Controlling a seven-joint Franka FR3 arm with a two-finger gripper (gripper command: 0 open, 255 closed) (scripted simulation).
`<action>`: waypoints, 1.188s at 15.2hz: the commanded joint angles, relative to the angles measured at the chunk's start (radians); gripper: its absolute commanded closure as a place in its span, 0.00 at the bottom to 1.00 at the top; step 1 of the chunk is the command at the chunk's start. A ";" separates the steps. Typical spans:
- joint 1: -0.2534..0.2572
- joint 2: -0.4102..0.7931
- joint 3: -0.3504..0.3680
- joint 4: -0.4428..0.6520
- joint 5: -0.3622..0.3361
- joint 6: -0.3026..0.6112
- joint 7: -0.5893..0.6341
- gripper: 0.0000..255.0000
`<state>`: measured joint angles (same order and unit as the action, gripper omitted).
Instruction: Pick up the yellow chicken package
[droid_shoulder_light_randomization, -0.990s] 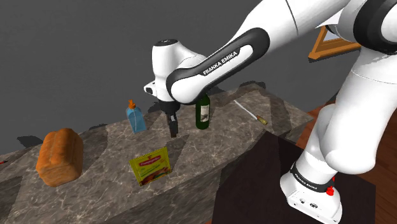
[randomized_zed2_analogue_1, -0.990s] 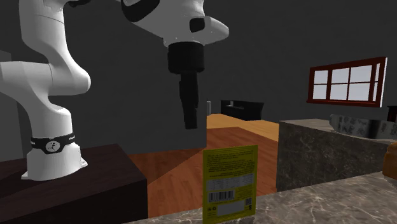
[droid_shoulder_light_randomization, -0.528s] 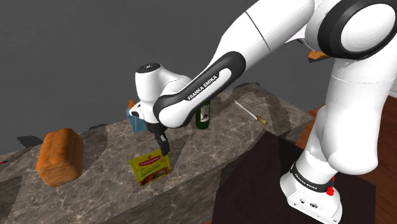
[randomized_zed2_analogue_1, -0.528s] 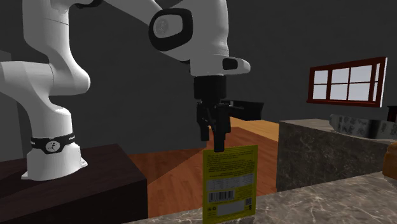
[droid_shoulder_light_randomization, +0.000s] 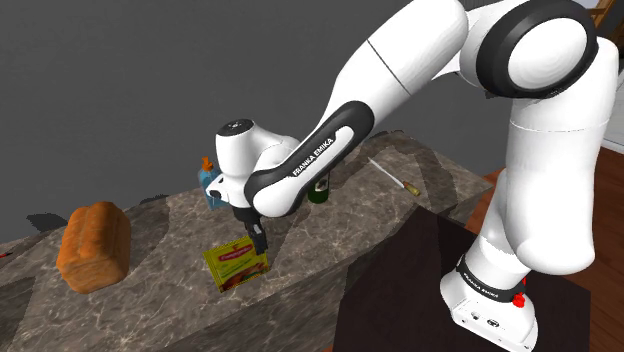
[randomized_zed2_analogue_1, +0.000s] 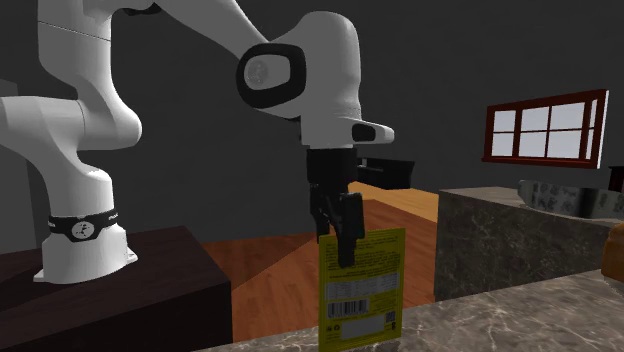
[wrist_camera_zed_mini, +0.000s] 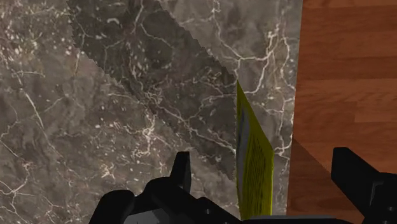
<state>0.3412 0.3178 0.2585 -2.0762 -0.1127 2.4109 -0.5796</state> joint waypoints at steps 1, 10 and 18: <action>0.001 0.004 -0.001 -0.001 -0.002 0.006 0.001 1.00; 0.001 0.005 -0.001 0.001 -0.002 0.005 0.002 1.00; -0.008 -0.065 0.012 0.024 0.027 -0.086 -0.018 1.00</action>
<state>0.3331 0.2608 0.2683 -2.0583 -0.0888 2.3387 -0.5962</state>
